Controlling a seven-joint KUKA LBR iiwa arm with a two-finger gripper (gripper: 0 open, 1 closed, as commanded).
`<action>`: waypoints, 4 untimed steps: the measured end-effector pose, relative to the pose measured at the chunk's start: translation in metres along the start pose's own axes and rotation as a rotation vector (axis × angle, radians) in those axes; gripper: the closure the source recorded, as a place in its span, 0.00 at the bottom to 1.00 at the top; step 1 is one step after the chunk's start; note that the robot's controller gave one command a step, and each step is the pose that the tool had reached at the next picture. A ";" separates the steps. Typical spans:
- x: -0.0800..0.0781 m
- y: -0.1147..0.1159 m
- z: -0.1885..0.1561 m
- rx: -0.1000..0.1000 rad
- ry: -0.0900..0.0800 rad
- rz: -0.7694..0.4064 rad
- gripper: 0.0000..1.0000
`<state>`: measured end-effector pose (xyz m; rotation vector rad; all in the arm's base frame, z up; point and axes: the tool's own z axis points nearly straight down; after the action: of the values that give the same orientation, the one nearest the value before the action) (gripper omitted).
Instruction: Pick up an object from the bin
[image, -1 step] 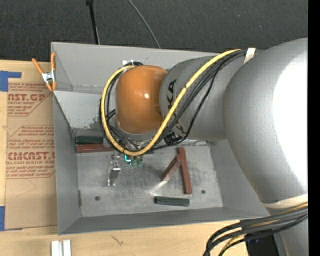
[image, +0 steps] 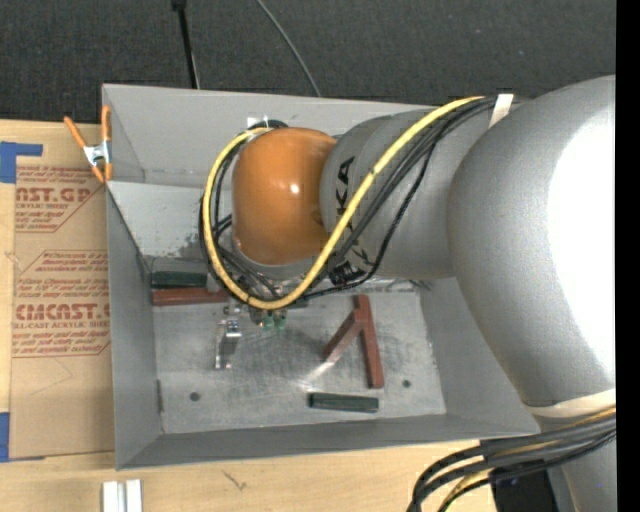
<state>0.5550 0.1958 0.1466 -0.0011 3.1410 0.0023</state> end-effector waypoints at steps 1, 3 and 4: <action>-0.016 -0.006 0.003 -0.001 0.000 0.065 0.00; -0.031 -0.066 0.017 0.001 0.002 0.165 0.00; -0.036 -0.070 0.073 -0.002 0.000 0.088 1.00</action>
Offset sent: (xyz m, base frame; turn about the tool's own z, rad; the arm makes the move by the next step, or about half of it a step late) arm 0.0337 -0.0091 -0.0461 0.0892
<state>0.5909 0.1259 0.0740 0.1372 3.1380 0.0051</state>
